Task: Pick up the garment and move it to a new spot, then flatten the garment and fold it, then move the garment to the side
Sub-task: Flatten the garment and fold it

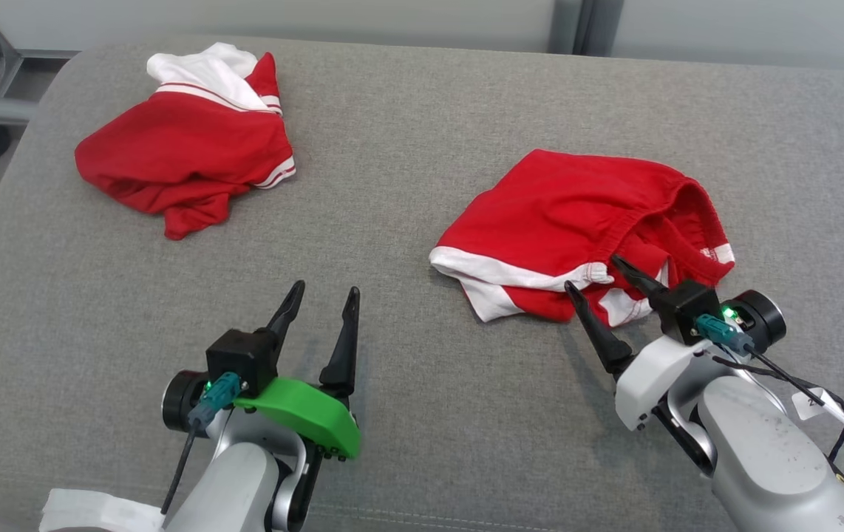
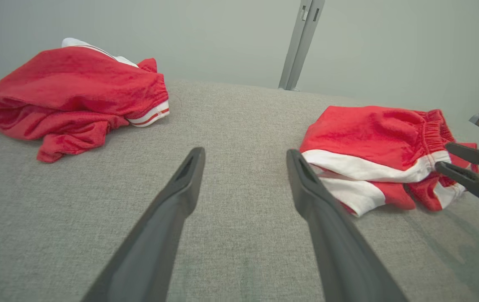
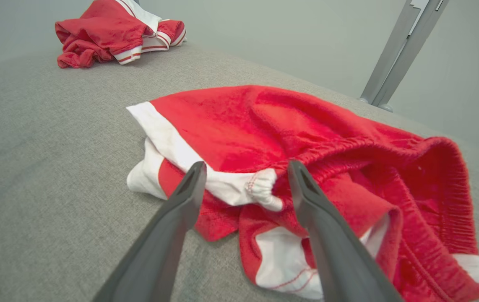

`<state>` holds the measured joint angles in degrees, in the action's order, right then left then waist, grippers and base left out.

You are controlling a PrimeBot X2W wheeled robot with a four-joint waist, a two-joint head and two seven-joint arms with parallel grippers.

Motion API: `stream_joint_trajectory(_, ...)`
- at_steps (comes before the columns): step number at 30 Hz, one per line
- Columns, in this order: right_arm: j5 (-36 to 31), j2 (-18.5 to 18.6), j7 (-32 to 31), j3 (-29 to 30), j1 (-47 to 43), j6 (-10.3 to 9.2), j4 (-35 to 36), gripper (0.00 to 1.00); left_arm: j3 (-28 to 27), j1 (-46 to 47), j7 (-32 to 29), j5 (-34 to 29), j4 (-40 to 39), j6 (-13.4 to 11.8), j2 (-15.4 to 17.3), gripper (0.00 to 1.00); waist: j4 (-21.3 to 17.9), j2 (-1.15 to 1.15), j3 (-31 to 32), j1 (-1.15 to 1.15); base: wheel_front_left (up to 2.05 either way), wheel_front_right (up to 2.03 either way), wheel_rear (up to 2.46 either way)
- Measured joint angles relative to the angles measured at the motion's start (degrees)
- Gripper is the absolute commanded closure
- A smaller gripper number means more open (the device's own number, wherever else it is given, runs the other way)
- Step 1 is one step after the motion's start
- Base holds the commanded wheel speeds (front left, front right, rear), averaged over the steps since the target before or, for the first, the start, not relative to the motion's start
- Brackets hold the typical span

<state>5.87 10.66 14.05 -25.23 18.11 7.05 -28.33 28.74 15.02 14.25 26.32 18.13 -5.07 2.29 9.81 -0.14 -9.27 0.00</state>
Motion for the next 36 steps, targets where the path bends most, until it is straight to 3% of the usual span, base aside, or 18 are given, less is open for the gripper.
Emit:
stream_joint_trajectory(8,0.90,-0.54,-0.02,0.19,0.74,0.01,-2.77,0.00,-0.98,-1.33,0.16,-0.37,-0.90,-0.34,0.02,0.00,1.40,0.00,-0.95,0.00,0.00,0.00,0.00)
stream_joint_trajectory(27,1.56,-1.60,0.12,-0.44,3.00,0.01,-5.98,0.00,-1.90,-2.47,0.16,-2.08,-3.71,-0.48,0.25,0.00,-0.12,0.00,-1.60,0.00,0.00,0.00,0.00)
stream_joint_trajectory(28,1.44,-1.59,0.12,-0.84,3.14,0.01,-6.14,0.06,-1.90,-2.50,0.16,-2.15,-3.76,-0.48,0.26,0.00,-0.12,0.00,-1.63,0.00,0.00,0.00,0.00)
stream_joint_trajectory(32,1.13,-1.60,0.25,-1.47,3.85,0.01,-7.03,0.69,-1.91,-3.01,0.16,-2.40,-3.85,-0.48,0.26,0.00,-0.03,0.00,-1.70,0.00,0.00,0.00,0.00)
stream_joint_trajectory(33,1.14,-1.62,0.27,-1.56,3.89,0.01,-7.24,0.77,-1.91,-3.20,0.16,-2.40,-3.85,-0.49,0.26,0.00,0.00,0.00,-1.70,0.00,0.00,0.00,0.00)
stream_joint_trajectory(34,1.14,-1.65,0.27,-1.63,3.89,0.01,-7.35,0.96,-1.93,-3.31,0.16,-2.40,-3.86,-0.49,0.26,0.00,0.02,0.00,-1.69,0.00,0.00,0.00,0.00)
stream_joint_trajectory(36,1.24,-1.69,0.27,-1.44,3.99,0.01,-7.25,1.00,-2.12,-3.34,0.16,-2.40,-3.97,-0.49,0.26,0.00,0.03,0.00,-1.66,0.00,0.00,0.00,0.00)
